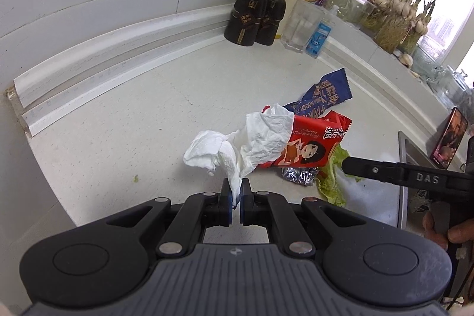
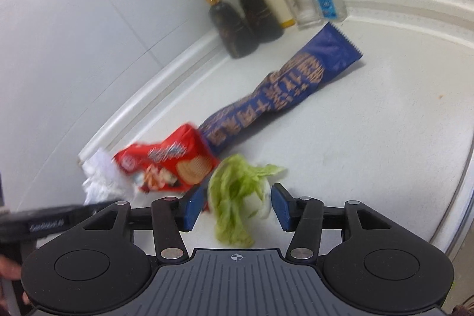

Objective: Collect trash
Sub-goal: 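Carry the tissues and cabbage leaf in both tools over the bin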

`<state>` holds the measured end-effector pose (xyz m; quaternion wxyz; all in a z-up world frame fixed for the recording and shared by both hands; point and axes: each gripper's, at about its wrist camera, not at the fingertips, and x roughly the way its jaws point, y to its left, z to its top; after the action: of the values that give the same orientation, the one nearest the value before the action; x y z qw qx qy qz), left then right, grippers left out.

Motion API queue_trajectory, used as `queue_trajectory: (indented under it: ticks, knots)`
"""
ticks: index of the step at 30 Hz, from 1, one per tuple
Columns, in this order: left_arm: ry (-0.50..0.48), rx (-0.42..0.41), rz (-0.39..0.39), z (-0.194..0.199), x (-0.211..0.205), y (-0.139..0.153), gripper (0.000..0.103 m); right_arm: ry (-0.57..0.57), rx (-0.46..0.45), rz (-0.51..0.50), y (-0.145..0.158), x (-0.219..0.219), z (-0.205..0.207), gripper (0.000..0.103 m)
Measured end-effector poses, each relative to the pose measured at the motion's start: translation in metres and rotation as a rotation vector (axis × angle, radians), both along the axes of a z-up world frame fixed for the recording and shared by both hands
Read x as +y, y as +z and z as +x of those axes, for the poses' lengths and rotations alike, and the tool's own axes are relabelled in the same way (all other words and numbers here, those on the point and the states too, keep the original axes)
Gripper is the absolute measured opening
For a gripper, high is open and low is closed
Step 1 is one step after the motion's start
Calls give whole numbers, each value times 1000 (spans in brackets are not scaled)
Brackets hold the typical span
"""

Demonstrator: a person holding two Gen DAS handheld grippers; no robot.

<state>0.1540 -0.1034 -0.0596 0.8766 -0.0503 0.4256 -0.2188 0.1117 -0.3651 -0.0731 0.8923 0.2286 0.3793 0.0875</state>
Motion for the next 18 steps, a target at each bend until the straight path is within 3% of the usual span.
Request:
queue_trajectory:
  ticks: [3, 7, 18]
  knots:
    - [0, 4, 0, -1, 0, -1, 4, 20, 12, -92, -4, 8, 8, 46]
    - [-2, 5, -2, -2, -1, -1, 4, 26, 2, -243, -8, 22, 11, 5]
    - [25, 3, -58, -18, 19, 14, 4, -86, -153, -196, 43, 11, -36, 4]
